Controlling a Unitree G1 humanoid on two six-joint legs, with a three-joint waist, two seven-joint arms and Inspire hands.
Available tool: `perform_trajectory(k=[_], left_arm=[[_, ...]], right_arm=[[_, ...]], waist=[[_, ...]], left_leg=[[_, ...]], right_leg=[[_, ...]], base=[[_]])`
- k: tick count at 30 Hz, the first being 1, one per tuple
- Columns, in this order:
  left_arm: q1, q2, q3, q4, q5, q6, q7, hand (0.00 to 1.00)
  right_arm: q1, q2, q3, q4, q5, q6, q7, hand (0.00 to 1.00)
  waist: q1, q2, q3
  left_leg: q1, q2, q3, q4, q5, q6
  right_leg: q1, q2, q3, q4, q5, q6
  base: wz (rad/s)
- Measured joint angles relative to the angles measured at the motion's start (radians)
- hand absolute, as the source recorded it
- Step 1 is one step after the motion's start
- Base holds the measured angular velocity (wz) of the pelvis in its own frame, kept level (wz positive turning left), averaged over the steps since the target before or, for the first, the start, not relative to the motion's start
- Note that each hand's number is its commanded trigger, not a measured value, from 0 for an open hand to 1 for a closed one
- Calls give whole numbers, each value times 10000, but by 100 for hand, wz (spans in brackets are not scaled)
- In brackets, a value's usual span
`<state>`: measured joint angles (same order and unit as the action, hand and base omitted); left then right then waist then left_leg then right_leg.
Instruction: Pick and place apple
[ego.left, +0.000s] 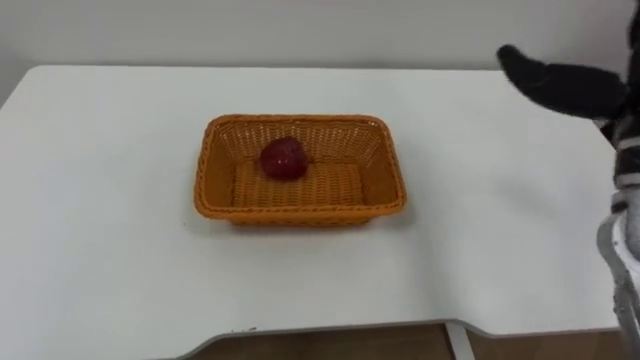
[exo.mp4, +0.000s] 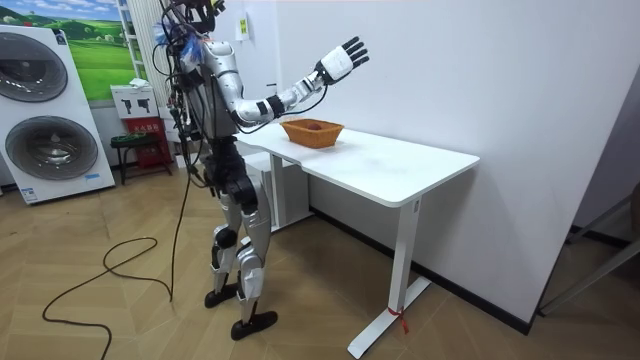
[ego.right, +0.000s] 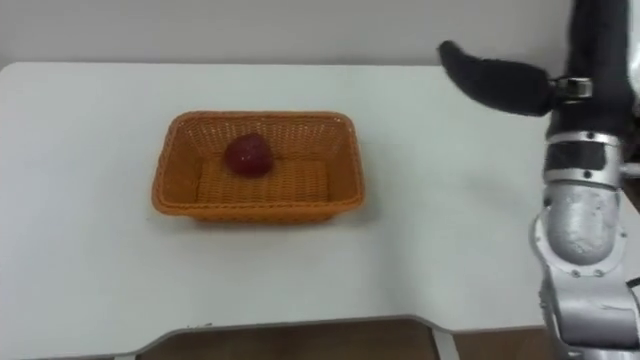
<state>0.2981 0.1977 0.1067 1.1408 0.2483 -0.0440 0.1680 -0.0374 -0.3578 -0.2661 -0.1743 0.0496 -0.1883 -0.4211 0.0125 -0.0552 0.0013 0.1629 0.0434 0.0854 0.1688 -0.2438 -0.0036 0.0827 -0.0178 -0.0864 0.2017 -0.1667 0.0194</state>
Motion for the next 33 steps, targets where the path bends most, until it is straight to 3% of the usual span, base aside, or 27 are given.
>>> perform_trajectory(k=[6,10,12,14,18,22,26,29,33], left_arm=[[304,-13,416,-32,-35,47,213,0],[307,9,469,-164,-7,251,442,0],[251,17,520,-287,-5,319,443,0],[251,6,540,-535,-30,407,460,0],[210,-231,739,-619,6,701,444,0],[211,-330,1006,-613,1,941,273,0],[214,-339,1080,-726,17,1097,120,0],[188,-313,1102,-712,15,1104,-125,0],[61,-296,1043,-648,11,1103,-334,0]], right_arm=[[642,-14,-1645,316,320,-110,-2601,0],[924,-26,-2209,2371,1499,-143,-3884,0],[1120,-25,-2346,3557,2101,-119,-3992,0],[1442,-6,-2290,4966,2835,-15,-3944,0],[2035,172,-2264,8187,4898,627,-3286,0],[2176,679,-2212,10597,5374,1198,-2516,0],[2251,856,-1630,11841,5262,1290,-1850,0],[2260,992,-973,12486,4431,1443,-1156,0],[2481,1021,425,13186,3284,1703,136,0]], waist=[[-367,-43,-13],[-581,-116,-47],[-660,-107,-42],[-671,-101,-46],[-665,-5,-46],[-617,108,-55],[-609,23,-80],[-566,-26,-41],[-358,-62,-33]], left_leg=[[-81,-8,12,-46,-1,-1],[-102,-6,43,-26,-2,-1],[-113,-6,45,-26,-2,-1],[-127,-6,42,-32,-2,-1],[-125,-7,39,-101,-2,0],[-161,2,121,-43,0,-4],[-81,-21,128,-29,-1,-2],[-22,-21,183,-75,-2,-3],[-10,-18,202,-142,-6,-2]], right_leg=[[-131,10,30,20,0,1],[-173,12,54,25,0,0],[-173,10,58,22,0,0],[-170,9,48,22,0,0],[-197,7,47,14,-3,4],[-315,29,168,87,-46,-22],[-306,19,215,38,-66,3],[-294,34,291,43,-62,4],[-312,43,296,26,-53,7]], base=[[-2],[0],[0],[0],[0],[-7],[-3],[-5],[0]])
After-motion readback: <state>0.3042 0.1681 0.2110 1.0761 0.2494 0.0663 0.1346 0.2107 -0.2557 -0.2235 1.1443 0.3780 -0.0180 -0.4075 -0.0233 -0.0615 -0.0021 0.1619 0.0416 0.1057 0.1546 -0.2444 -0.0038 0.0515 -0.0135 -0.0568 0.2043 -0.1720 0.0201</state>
